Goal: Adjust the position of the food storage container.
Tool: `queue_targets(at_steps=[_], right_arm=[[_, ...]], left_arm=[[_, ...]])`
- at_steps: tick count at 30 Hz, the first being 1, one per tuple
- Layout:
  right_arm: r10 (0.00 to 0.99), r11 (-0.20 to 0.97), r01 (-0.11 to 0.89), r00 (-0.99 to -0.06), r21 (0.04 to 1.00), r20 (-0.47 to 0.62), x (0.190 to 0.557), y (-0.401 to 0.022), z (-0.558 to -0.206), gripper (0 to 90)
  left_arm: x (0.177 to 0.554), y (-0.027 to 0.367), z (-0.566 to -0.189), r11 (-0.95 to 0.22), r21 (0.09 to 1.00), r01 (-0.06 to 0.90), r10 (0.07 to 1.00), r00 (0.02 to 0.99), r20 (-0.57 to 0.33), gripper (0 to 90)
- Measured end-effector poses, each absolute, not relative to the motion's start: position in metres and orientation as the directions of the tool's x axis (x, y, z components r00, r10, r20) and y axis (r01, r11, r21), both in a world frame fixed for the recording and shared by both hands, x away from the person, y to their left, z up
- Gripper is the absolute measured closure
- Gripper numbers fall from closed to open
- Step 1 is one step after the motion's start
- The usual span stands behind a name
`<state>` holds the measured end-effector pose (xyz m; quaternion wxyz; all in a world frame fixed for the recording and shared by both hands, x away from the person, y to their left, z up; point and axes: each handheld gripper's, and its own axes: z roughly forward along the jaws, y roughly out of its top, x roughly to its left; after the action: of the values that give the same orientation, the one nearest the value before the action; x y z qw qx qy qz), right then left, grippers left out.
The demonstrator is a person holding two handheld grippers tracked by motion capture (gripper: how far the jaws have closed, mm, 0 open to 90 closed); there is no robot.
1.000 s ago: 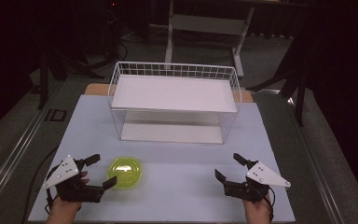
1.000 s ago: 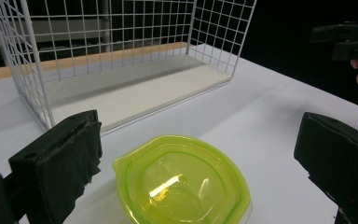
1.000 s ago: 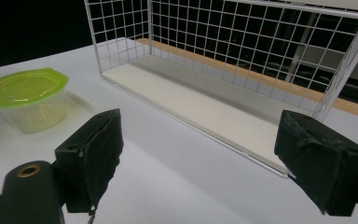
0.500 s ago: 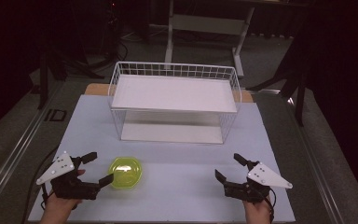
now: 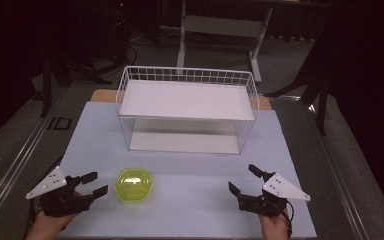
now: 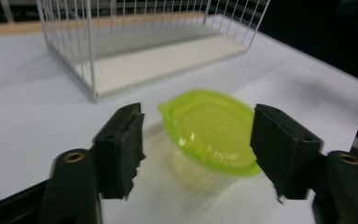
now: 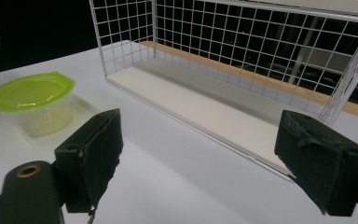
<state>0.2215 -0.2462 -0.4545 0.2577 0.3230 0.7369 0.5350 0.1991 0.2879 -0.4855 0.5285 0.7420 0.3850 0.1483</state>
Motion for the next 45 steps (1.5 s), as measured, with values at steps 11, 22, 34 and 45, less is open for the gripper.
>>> queue_targets(at_steps=[11, 22, 34, 45], right_arm=[[0.747, 0.217, 0.207, -0.665, 0.954, -0.025, 0.222, -0.246, -0.454, 15.0], [0.744, 0.214, 0.213, -0.668, 0.953, -0.018, 0.223, -0.246, -0.455, 15.0], [0.744, 0.211, 0.216, -0.669, 0.953, -0.013, 0.223, -0.249, -0.455, 15.0], [0.745, 0.212, 0.209, -0.667, 0.955, -0.019, 0.222, -0.25, -0.454, 15.0]], left_arm=[[0.213, 0.29, -0.515, -0.266, 0.794, 0.546, 0.768, 0.618, -0.168, 89.5], [0.222, 0.258, -0.53, -0.392, 0.712, 0.582, 0.7, 0.691, -0.179, 90.0], [0.24, 0.22, -0.535, -0.43, 0.684, 0.589, 0.666, 0.718, -0.2, 90.0], [0.252, 0.176, -0.532, -0.445, 0.707, 0.55, 0.63, 0.753, -0.189, 90.0]])
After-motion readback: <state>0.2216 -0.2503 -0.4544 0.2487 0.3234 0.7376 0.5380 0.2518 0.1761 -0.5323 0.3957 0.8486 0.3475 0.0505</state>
